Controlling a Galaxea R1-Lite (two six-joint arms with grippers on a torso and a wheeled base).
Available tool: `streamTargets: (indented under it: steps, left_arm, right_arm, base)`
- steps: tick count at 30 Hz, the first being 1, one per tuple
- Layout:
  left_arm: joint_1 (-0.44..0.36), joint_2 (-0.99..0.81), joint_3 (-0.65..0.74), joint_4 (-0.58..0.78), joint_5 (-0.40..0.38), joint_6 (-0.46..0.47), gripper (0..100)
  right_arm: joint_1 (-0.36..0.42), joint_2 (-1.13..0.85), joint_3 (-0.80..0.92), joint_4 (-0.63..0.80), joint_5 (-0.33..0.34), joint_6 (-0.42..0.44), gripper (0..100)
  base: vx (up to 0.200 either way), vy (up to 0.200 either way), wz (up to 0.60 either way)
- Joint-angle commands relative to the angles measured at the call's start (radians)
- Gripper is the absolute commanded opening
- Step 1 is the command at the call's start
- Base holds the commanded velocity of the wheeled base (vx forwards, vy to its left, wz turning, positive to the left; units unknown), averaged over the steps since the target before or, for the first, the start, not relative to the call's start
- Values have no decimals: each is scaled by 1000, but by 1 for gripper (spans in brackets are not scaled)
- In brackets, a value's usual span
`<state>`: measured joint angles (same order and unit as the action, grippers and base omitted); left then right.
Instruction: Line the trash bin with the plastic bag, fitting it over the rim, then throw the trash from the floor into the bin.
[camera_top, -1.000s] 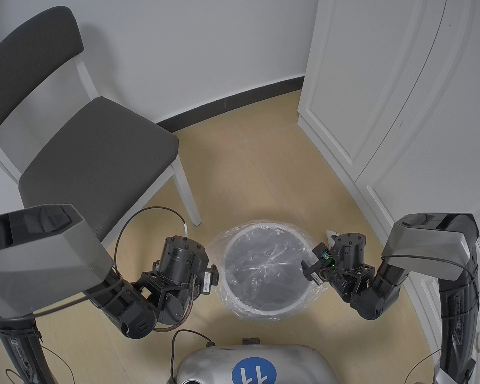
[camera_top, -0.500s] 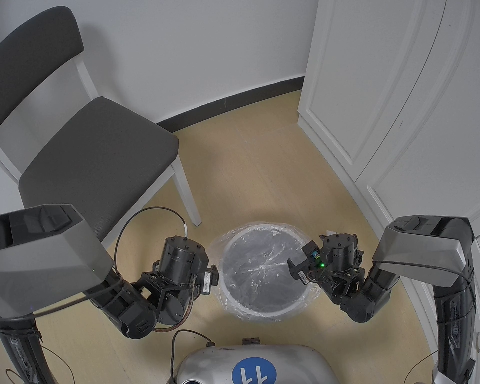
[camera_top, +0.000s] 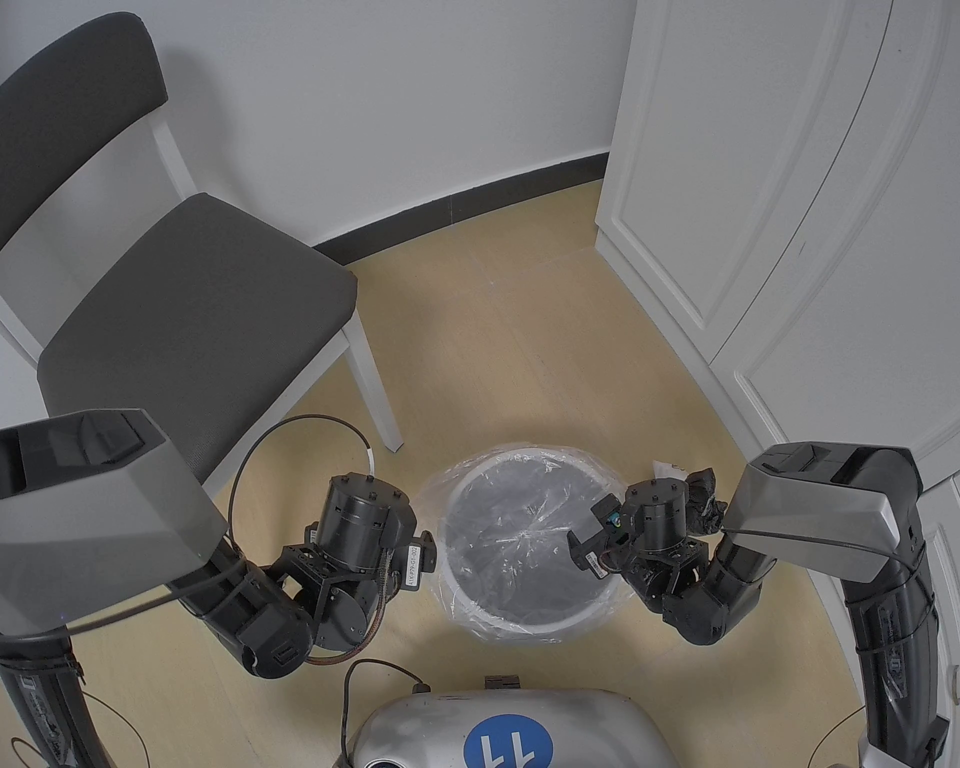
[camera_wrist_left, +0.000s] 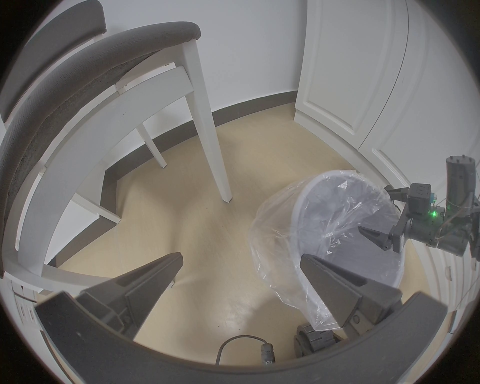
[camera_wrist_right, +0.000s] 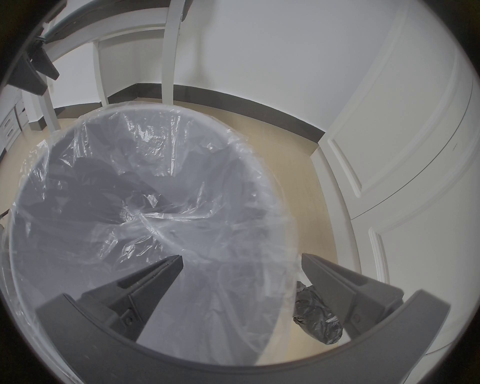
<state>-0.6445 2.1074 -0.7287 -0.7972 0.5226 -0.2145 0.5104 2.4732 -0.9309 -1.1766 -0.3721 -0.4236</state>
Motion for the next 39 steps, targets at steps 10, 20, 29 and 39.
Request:
streamTargets:
  steps: [10,20,29,39]
  left_arm:
    - [2,0,0,-2,1,-2,100]
    - [3,0,2,-17,2,-2,100]
    - [5,0,8,-30,2,0,100]
    - [5,-20,69,-91,-6,-6,100]
  right_arm:
    - [-13,-2,-11,-12,-71,-9,100]
    - [-13,-54,3,-20,-80,-7,100]
    - [-3,-65,10,-87,-117,-21,100]
    - [51,-151,132,-80,-48,-10,100]
  base:
    - [0,0,0]
    - [0,0,0]
    - [0,0,0]
    - [0,0,0]
